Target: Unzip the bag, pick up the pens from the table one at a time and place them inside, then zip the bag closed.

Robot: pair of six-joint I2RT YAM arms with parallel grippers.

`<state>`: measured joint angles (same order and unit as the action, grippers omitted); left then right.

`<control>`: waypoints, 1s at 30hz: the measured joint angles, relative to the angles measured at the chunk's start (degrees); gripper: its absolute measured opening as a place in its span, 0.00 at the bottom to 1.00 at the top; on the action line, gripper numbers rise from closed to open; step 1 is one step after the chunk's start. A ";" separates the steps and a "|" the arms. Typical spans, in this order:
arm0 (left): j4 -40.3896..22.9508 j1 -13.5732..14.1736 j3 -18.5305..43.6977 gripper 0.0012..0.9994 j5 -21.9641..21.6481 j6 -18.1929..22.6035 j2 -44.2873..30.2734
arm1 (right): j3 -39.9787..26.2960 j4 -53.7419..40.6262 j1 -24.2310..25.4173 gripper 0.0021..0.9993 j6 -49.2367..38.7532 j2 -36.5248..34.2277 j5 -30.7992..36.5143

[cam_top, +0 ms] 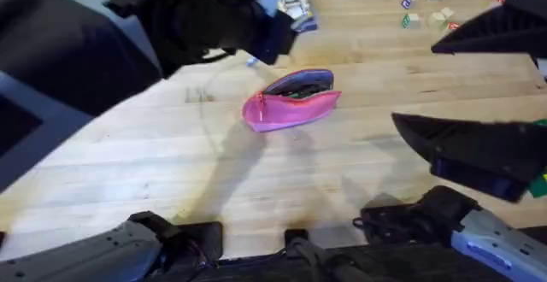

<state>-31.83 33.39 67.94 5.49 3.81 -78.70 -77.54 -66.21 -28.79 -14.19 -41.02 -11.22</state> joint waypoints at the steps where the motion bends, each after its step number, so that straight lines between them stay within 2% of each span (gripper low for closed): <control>1: 0.22 0.98 0.00 0.04 1.05 0.00 -0.02 | 0.00 -0.57 0.03 1.00 0.12 0.47 0.08; 7: 3.39 5.42 0.00 0.04 4.07 -2.21 0.00 | -0.01 -1.33 0.03 1.00 0.14 2.91 -0.13; 10: 3.50 6.39 0.00 0.04 4.49 -3.15 -0.16 | -0.09 -1.75 0.03 1.00 0.11 3.04 -0.18; 15: 3.85 6.60 0.00 0.04 5.06 -3.97 -2.53 | -0.09 -2.00 0.03 1.00 0.11 3.04 -0.16; 24: 4.13 6.60 0.00 0.04 5.10 -4.28 -11.23 | -0.09 -2.01 0.03 1.00 0.11 3.04 -0.18; 30: 1.38 6.60 0.00 0.04 5.04 -3.17 -15.32 | -0.09 -2.01 0.03 1.00 0.11 3.04 -0.18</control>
<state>-30.46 39.99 67.94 10.52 0.64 -94.02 -77.62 -68.23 -28.75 -14.09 -37.98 -11.40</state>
